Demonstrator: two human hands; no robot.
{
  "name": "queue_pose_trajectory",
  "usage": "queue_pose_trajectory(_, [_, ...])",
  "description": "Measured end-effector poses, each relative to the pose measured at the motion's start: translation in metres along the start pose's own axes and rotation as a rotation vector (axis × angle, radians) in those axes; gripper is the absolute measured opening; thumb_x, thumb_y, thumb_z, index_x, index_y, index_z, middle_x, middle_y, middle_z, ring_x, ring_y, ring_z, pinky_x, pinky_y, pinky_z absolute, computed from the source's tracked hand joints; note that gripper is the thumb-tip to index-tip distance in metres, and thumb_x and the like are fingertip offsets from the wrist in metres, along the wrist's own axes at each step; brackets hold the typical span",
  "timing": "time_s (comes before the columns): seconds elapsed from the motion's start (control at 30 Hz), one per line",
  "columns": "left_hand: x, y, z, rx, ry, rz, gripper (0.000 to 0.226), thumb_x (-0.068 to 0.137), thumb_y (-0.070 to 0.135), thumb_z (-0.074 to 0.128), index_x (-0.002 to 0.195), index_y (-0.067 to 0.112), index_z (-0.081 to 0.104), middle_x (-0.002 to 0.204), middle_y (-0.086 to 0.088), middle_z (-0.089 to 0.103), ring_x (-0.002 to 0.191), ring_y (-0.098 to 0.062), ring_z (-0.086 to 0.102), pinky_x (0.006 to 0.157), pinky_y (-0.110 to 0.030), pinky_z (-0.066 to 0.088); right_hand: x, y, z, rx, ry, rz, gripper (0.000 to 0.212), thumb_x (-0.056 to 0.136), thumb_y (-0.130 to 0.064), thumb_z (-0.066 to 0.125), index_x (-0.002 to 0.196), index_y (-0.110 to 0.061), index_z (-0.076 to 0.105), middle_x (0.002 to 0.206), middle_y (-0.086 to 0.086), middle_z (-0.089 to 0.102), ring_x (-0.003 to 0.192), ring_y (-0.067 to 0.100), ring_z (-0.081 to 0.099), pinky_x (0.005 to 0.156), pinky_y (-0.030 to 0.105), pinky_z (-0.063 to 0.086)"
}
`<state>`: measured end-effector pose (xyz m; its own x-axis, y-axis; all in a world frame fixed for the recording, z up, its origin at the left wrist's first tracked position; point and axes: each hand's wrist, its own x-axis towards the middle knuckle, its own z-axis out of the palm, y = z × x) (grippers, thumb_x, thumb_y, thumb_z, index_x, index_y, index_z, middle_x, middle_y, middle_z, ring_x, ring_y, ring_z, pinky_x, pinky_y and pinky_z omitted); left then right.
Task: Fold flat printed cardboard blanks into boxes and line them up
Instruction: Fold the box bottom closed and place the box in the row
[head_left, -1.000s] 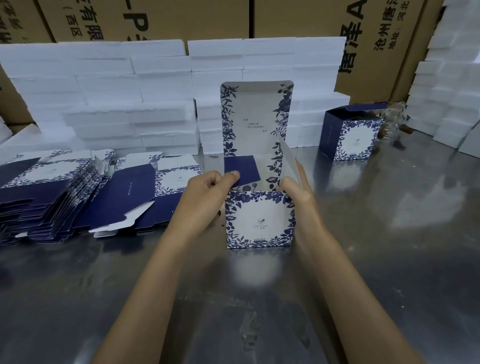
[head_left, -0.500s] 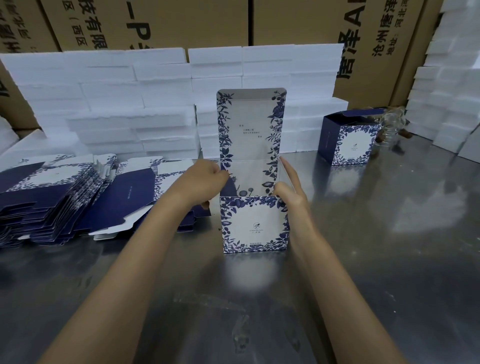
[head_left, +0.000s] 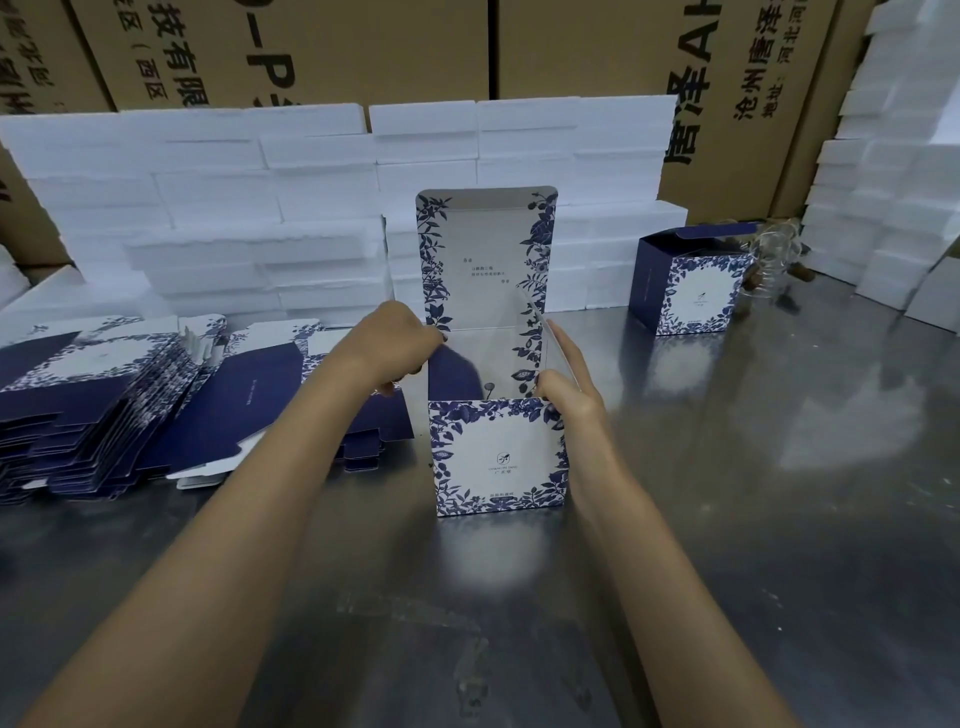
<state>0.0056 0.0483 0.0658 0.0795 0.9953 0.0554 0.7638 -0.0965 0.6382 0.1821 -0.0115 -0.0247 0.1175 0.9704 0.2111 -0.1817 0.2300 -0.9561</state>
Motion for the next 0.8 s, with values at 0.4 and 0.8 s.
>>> queue_pose_trajectory(0.4, [-0.015,-0.008,0.019,-0.232,0.285,0.056,0.032,0.096,0.038,0.062,0.077,0.014,0.052,0.076,0.000,0.061,0.063,-0.019,0.060,0.058,-0.028,0.040,-0.003,-0.003,0.003,-0.060,0.019,0.025,0.067,0.066,-0.042,0.062,0.128,-0.065,0.052,0.127,-0.014,0.070,0.104,0.009,0.072,0.080,0.027,0.054])
queue_pose_trajectory(0.8, [-0.043,-0.033,0.054,-1.118,0.064,0.080,0.027,0.085,0.027,0.062,0.110,0.033,0.072,0.117,0.002,0.071,0.099,-0.015,0.070,0.082,-0.033,0.054,0.001,-0.026,-0.009,-0.107,0.011,0.155,0.060,0.079,-0.071,0.060,0.130,-0.041,0.066,0.128,-0.013,0.071,0.119,0.010,0.066,0.102,0.035,0.049])
